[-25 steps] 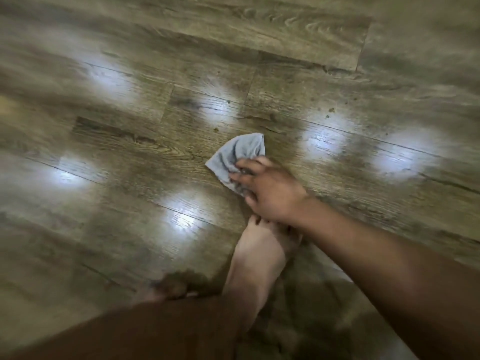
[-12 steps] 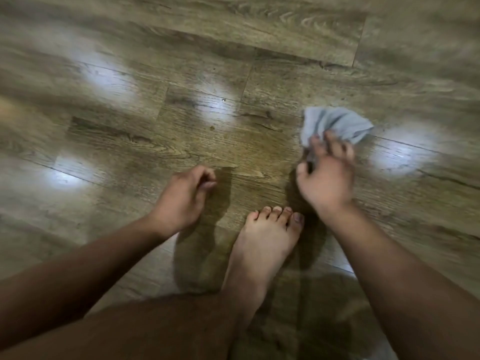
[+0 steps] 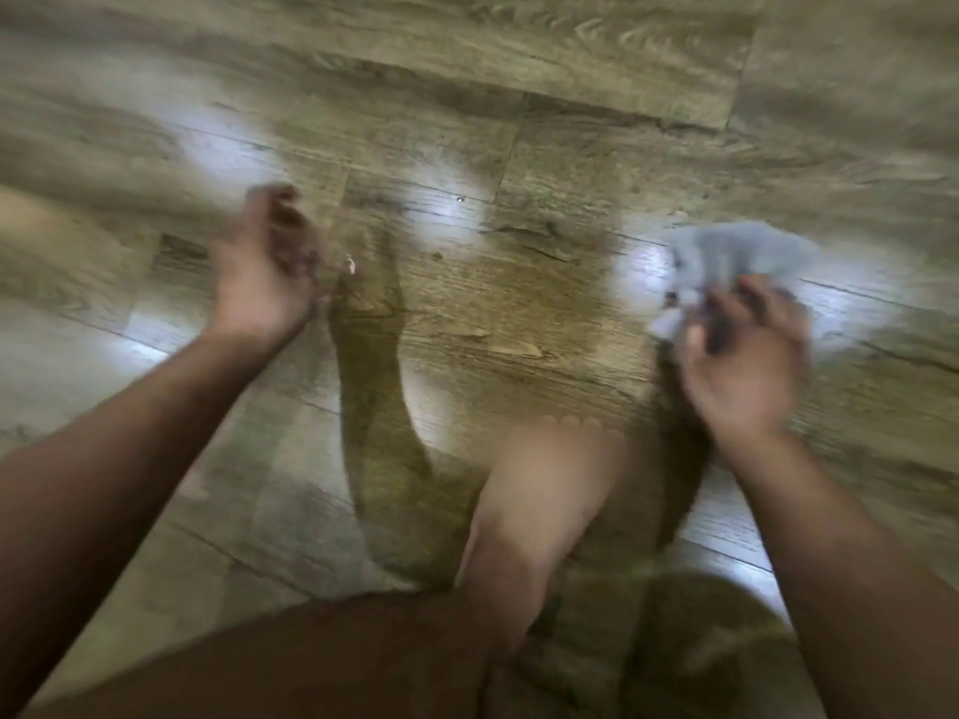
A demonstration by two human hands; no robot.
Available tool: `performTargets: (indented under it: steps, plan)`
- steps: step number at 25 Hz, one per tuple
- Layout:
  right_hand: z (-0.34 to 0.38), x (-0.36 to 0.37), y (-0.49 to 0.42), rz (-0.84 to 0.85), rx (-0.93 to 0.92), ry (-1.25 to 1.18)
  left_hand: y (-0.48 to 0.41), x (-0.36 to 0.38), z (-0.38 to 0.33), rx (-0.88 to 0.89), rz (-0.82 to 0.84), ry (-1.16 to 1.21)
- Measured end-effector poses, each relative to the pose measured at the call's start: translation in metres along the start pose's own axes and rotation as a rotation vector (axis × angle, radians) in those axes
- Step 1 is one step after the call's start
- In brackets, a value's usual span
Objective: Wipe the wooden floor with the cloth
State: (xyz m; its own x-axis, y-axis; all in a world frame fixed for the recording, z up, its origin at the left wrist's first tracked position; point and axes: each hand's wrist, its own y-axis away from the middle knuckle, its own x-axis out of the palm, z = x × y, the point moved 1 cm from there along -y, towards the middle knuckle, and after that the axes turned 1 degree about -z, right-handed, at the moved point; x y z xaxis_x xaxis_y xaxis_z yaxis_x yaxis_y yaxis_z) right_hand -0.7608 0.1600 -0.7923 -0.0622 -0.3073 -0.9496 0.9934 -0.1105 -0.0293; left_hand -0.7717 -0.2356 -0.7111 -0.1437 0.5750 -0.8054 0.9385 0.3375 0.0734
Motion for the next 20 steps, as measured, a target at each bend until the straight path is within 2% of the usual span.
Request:
performTargets:
  steps: [1,2,4,5,7,9,11,12,13,14,15,18,20]
  plan:
    - [-0.011,-0.003,0.003,-0.051,0.139,0.024,-0.01,-0.016,0.014,-0.058,-0.068,-0.187]
    - [-0.012,-0.003,0.007,-0.079,0.254,0.038,-0.012,-0.026,0.028,-0.131,-0.056,-0.351]
    - [0.022,0.004,0.013,-0.064,0.36,0.03,-0.003,-0.022,0.042,-0.23,0.134,-0.488]
    - [0.049,0.007,0.013,-0.026,0.347,0.007,0.009,-0.01,0.043,-0.242,0.269,-0.48]
    - [0.113,0.02,0.011,0.142,0.155,0.02,0.031,0.019,0.045,-0.259,0.475,-0.467]
    - [0.184,0.037,0.016,0.399,-0.221,0.058,0.034,0.028,0.041,-0.258,0.463,-0.503]
    - [0.231,0.046,0.016,0.576,-0.602,0.005,0.026,0.024,0.039,-0.129,0.424,-0.594]
    - [0.231,0.047,0.006,0.606,-0.705,0.015,0.019,0.023,0.04,-0.056,0.458,-0.625]
    - [0.216,0.045,-0.004,0.603,-0.718,0.042,0.016,0.024,0.043,-0.013,0.513,-0.621]
    - [0.188,0.038,-0.012,0.555,-0.641,0.087,0.018,0.023,0.047,0.018,0.551,-0.608]
    - [0.146,0.03,-0.017,0.48,-0.485,0.114,0.023,0.025,0.054,0.064,0.544,-0.595]
    - [-0.005,-0.005,-0.009,0.257,0.147,0.101,0.031,0.024,0.065,0.141,0.441,-0.556]
    - [-0.055,-0.021,0.006,0.136,0.39,0.108,0.034,0.027,0.074,0.152,0.353,-0.517]
